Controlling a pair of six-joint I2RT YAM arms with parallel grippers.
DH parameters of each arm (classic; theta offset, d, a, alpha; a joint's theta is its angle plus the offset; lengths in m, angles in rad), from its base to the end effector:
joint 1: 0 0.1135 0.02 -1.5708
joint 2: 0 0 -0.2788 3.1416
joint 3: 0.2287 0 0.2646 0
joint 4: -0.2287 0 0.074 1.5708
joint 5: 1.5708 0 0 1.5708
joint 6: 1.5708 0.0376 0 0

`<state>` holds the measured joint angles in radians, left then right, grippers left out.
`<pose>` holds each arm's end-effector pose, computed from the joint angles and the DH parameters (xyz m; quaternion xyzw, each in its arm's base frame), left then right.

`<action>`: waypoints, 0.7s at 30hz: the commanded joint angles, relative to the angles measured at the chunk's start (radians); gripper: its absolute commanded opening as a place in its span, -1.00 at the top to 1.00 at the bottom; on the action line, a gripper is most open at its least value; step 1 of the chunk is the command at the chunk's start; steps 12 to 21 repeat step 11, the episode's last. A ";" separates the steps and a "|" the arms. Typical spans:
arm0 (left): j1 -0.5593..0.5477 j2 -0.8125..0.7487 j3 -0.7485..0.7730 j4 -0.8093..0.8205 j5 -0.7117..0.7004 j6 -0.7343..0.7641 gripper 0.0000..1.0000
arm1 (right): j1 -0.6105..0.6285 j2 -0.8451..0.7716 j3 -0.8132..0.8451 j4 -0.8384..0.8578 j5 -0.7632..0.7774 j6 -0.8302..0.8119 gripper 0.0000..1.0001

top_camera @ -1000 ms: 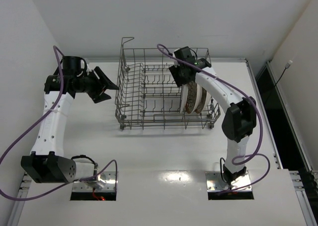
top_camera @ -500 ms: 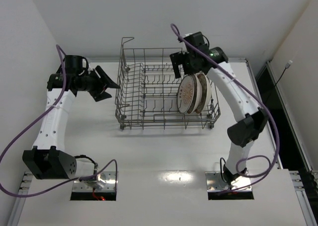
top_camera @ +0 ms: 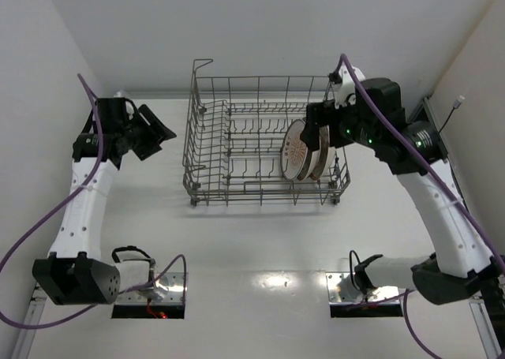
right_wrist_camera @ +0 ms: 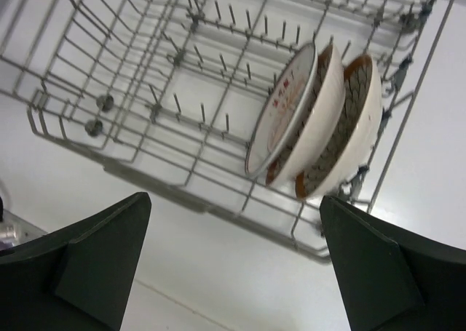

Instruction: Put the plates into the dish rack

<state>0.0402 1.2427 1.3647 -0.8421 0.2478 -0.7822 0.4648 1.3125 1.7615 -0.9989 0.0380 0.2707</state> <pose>0.2618 0.0013 0.3955 -0.3146 0.8489 -0.2534 0.3408 0.2242 0.1108 0.4906 -0.0753 0.8692 0.1601 0.4618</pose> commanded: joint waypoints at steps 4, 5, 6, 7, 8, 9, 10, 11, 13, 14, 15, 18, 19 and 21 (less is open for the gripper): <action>0.000 -0.211 -0.128 0.228 -0.261 0.070 -0.10 | -0.003 -0.141 -0.117 -0.020 0.022 0.009 -1.00; 0.000 -0.236 -0.156 0.291 -0.281 0.080 -0.10 | -0.003 -0.150 -0.131 -0.032 0.043 0.009 -1.00; 0.000 -0.258 -0.205 0.316 -0.291 0.080 -0.13 | -0.003 -0.150 -0.140 -0.041 0.052 0.009 -1.00; 0.000 -0.276 -0.225 0.334 -0.291 0.080 -0.17 | -0.003 -0.163 -0.152 -0.041 0.065 0.009 -1.00; 0.000 -0.302 -0.242 0.348 -0.303 0.080 -0.22 | -0.003 -0.164 -0.164 -0.041 0.065 0.009 -1.00; 0.000 -0.311 -0.266 0.359 -0.303 0.092 -0.32 | -0.003 -0.164 -0.174 -0.041 0.074 0.009 -1.00; 0.000 -0.312 -0.266 0.371 -0.303 0.092 -0.35 | -0.003 -0.164 -0.174 -0.055 0.074 0.009 -1.00; 0.000 -0.312 -0.282 0.371 -0.303 0.115 -0.38 | -0.003 -0.182 -0.174 -0.055 0.083 0.009 -1.00; 0.000 -0.312 -0.282 0.371 -0.303 0.115 -0.38 | -0.003 -0.182 -0.174 -0.055 0.083 0.009 -1.00; 0.000 -0.312 -0.282 0.371 -0.303 0.115 -0.38 | -0.003 -0.182 -0.174 -0.055 0.083 0.009 -1.00; 0.000 -0.312 -0.282 0.371 -0.303 0.115 -0.38 | -0.003 -0.182 -0.174 -0.055 0.083 0.009 -1.00; 0.000 -0.312 -0.282 0.371 -0.303 0.115 -0.38 | -0.003 -0.182 -0.174 -0.055 0.083 0.009 -1.00; 0.000 -0.312 -0.282 0.371 -0.303 0.115 -0.38 | -0.003 -0.182 -0.174 -0.055 0.083 0.009 -1.00; 0.000 -0.312 -0.282 0.371 -0.303 0.115 -0.38 | -0.003 -0.182 -0.174 -0.055 0.083 0.009 -1.00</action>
